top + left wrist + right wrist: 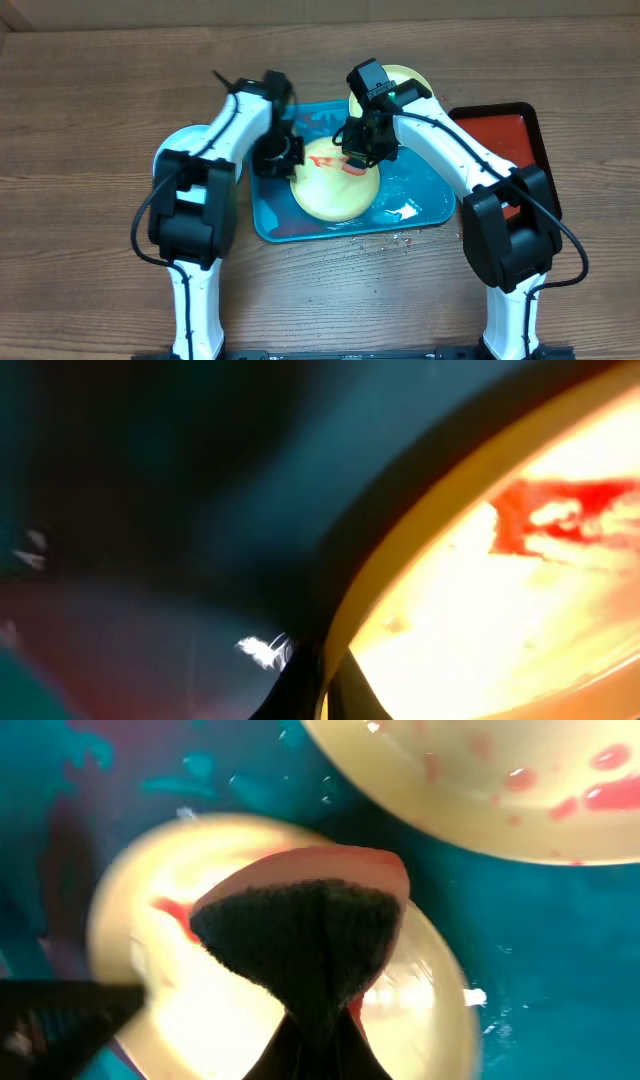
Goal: Clean dirty plates on tray and stack at the side
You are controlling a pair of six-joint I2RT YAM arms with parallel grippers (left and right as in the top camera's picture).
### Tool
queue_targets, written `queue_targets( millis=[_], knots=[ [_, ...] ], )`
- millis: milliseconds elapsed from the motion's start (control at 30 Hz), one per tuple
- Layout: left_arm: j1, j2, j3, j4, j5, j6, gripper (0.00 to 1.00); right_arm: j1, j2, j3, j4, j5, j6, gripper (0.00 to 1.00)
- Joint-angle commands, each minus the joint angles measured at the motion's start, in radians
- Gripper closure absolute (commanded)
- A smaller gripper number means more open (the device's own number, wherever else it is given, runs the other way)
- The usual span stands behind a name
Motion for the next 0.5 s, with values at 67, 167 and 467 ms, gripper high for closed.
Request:
queue_targets(
  millis=[67,167,467],
  knots=[
    [0.056,0.008,0.011,0.088,-0.141,0.139,0.95,-0.008,-0.018,0.01,0.003,0.014,0.002,0.96],
    [0.055,0.008,0.023,0.117,-0.198,0.217,0.89,-0.008,-0.018,0.01,0.002,0.014,0.002,0.96],
    [0.053,0.008,0.082,0.026,-0.115,0.149,0.41,-0.008,-0.018,0.01,-0.011,0.011,-0.025,0.96]
  ],
)
